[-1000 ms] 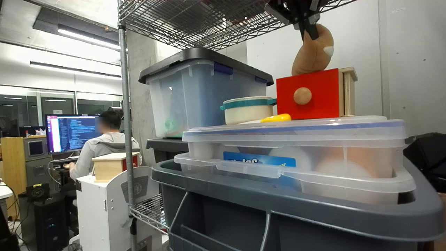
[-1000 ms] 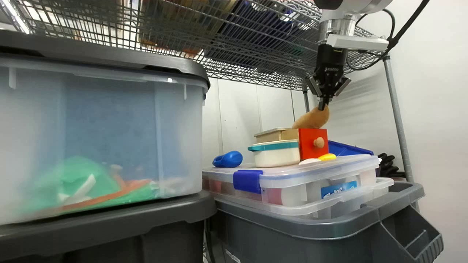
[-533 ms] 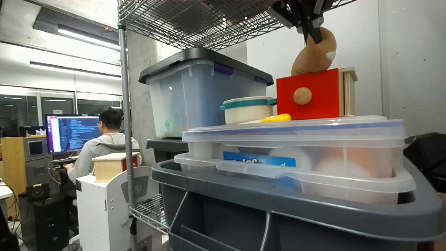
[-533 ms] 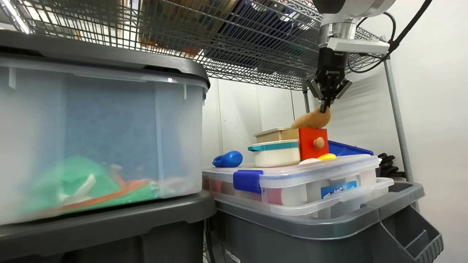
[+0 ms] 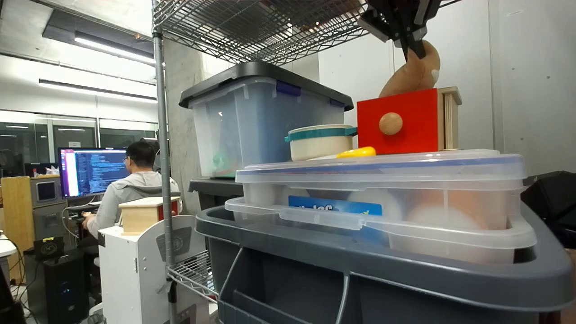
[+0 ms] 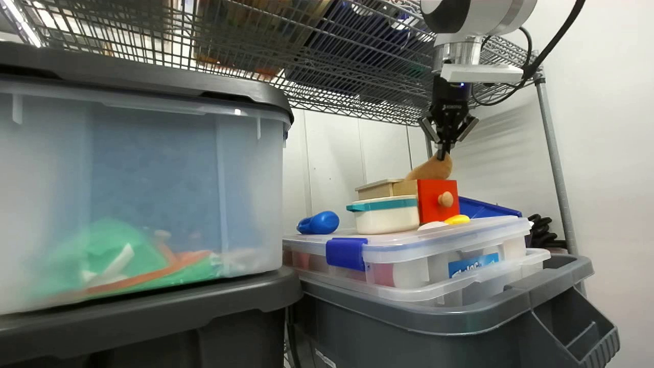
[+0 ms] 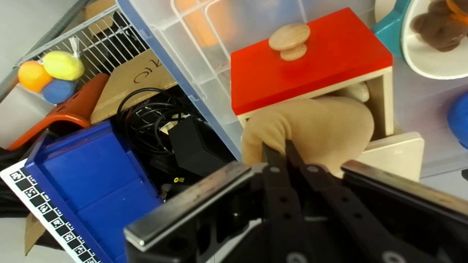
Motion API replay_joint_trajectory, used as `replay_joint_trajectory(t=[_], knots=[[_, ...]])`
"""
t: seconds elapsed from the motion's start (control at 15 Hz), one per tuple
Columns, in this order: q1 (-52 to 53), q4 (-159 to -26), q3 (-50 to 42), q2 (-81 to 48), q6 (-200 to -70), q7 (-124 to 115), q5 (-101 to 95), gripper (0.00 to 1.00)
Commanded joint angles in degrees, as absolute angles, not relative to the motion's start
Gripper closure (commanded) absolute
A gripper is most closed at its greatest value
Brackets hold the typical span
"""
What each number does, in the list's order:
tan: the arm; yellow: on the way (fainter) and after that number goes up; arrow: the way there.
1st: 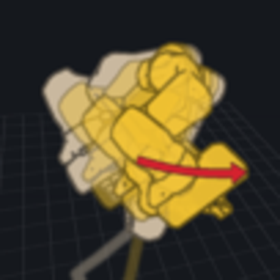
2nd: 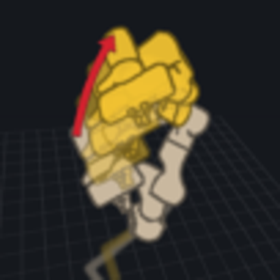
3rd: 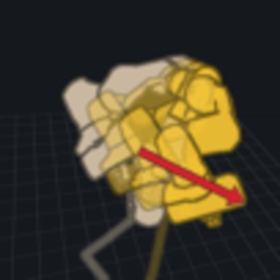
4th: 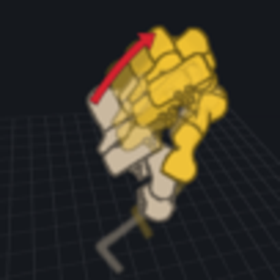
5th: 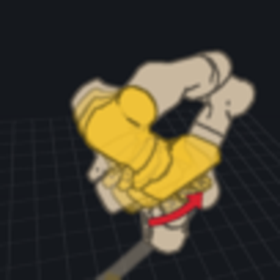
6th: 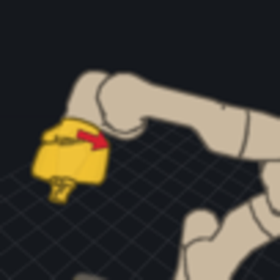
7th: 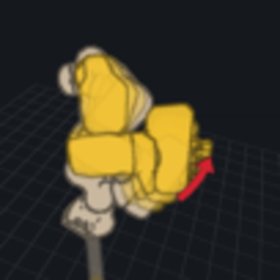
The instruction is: Put the bread plushy in the drawer
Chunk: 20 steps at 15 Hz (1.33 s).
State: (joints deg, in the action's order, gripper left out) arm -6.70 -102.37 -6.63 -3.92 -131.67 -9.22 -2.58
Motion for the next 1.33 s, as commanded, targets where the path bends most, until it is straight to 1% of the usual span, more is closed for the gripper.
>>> replay_joint_trajectory(t=[0.0,0.47,0.53,0.6,0.73,1.13,1.2,1.27], knots=[[-6.2,-96.5,-6.8,-8.1,-128.8,-12.3,-5.0,0.99],[-5.5,-92.7,-6.9,-10.4,-126.6,-13.1,-6.2,0.99],[-5.4,-92.5,-6.9,-10.4,-126.5,-13.1,-6.3,0.85],[-5.3,-92.2,-6.9,-10.5,-126.1,-13.3,-6.4,0.69],[-5.2,-91.8,-6.9,-10.4,-125.4,-13.6,-6.5,0.56],[-5.2,-91.3,-6.9,-10.1,-124.8,-14.0,-6.3,0.11],[-5.2,-91.5,-6.9,-10.0,-124.8,-13.9,-6.3,0.05],[-5.2,-91.7,-6.9,-9.8,-125.0,-14.0,-6.2,0.0]])
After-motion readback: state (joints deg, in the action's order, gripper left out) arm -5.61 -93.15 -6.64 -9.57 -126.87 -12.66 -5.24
